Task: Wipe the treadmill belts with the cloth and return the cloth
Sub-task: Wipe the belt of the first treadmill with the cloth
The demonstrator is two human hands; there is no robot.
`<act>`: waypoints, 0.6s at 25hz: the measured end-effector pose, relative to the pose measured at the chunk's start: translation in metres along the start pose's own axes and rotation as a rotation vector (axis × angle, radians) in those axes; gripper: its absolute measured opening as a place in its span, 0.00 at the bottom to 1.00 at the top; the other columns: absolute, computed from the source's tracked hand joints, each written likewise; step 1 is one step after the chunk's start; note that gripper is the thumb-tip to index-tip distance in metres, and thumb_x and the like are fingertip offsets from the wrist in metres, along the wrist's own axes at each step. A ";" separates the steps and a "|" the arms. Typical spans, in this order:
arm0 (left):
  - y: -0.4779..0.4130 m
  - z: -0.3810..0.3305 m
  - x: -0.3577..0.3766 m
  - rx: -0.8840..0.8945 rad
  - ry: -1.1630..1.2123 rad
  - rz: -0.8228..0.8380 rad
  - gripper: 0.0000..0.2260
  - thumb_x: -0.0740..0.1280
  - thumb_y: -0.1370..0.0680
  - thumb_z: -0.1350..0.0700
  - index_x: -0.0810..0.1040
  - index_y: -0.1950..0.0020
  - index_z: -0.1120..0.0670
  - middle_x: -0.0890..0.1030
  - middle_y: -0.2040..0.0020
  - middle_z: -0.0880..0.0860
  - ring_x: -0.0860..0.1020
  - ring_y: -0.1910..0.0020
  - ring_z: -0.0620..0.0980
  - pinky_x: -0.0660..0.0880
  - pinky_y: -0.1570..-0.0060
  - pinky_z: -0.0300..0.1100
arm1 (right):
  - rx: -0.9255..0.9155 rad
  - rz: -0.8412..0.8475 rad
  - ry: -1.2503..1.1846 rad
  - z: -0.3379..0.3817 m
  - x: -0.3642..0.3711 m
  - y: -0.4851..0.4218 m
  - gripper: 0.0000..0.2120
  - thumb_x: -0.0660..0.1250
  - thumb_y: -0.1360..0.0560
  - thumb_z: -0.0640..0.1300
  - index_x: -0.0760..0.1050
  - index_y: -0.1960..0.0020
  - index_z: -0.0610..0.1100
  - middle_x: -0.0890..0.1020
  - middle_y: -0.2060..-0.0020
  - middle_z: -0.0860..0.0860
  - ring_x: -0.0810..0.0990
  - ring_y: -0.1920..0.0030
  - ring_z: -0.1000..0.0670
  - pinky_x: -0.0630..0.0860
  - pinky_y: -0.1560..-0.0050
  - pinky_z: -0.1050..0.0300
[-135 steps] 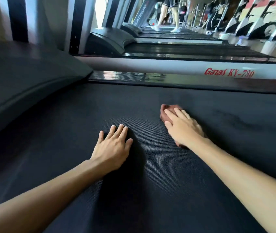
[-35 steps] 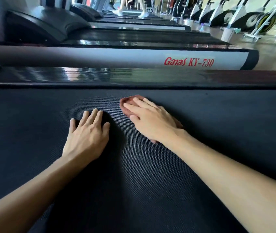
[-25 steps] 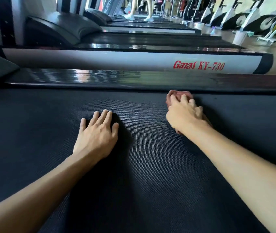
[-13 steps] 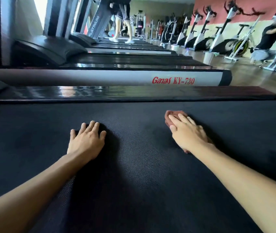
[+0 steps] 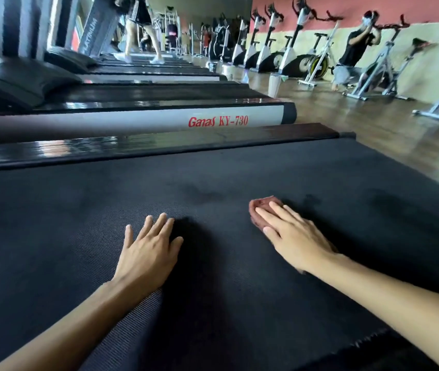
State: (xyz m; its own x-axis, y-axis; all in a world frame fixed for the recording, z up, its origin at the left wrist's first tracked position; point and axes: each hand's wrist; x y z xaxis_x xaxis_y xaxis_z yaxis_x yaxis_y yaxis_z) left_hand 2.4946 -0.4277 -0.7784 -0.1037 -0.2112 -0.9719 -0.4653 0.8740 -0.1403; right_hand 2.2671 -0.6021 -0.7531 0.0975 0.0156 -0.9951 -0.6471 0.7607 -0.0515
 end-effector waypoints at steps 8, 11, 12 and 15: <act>0.002 -0.087 0.027 -0.099 0.055 -0.016 0.21 0.54 0.18 0.48 0.63 0.26 0.54 0.61 0.24 0.51 0.56 0.26 0.53 0.53 0.31 0.55 | -0.284 0.024 -0.118 -0.012 0.007 0.082 0.24 0.52 0.18 0.55 0.53 0.24 0.64 0.51 0.22 0.60 0.47 0.22 0.54 0.53 0.25 0.51; -0.001 -0.101 0.026 -0.101 0.040 -0.071 0.23 0.54 0.18 0.51 0.58 0.23 0.51 0.56 0.21 0.50 0.51 0.22 0.52 0.48 0.28 0.55 | -0.134 0.027 -0.085 -0.067 -0.001 0.028 0.24 0.52 0.18 0.54 0.53 0.23 0.63 0.50 0.21 0.58 0.48 0.22 0.52 0.55 0.26 0.50; -0.005 -0.107 0.024 -0.086 0.046 -0.075 0.23 0.54 0.18 0.51 0.57 0.22 0.50 0.54 0.21 0.50 0.49 0.22 0.52 0.47 0.26 0.56 | -0.062 0.022 -0.069 -0.090 0.001 0.024 0.24 0.51 0.18 0.55 0.53 0.23 0.63 0.51 0.21 0.58 0.49 0.22 0.51 0.56 0.26 0.49; -0.017 -0.132 0.025 -0.016 0.003 -0.074 0.24 0.53 0.17 0.49 0.56 0.22 0.51 0.54 0.21 0.50 0.49 0.22 0.53 0.49 0.26 0.57 | -0.039 -0.149 0.018 -0.109 0.012 0.068 0.24 0.48 0.22 0.56 0.64 0.26 0.61 0.63 0.24 0.55 0.63 0.25 0.47 0.68 0.33 0.46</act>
State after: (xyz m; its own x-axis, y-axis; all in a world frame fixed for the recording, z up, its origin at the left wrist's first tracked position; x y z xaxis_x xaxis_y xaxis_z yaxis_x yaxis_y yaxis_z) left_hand 2.3836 -0.5060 -0.7755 -0.0714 -0.2764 -0.9584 -0.4861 0.8487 -0.2086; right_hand 2.1417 -0.6211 -0.7779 0.1810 -0.1074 -0.9776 -0.6557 0.7277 -0.2013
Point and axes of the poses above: each hand's wrist, its own y-axis away from the middle knuckle, its own x-axis out of the palm, z = x × y
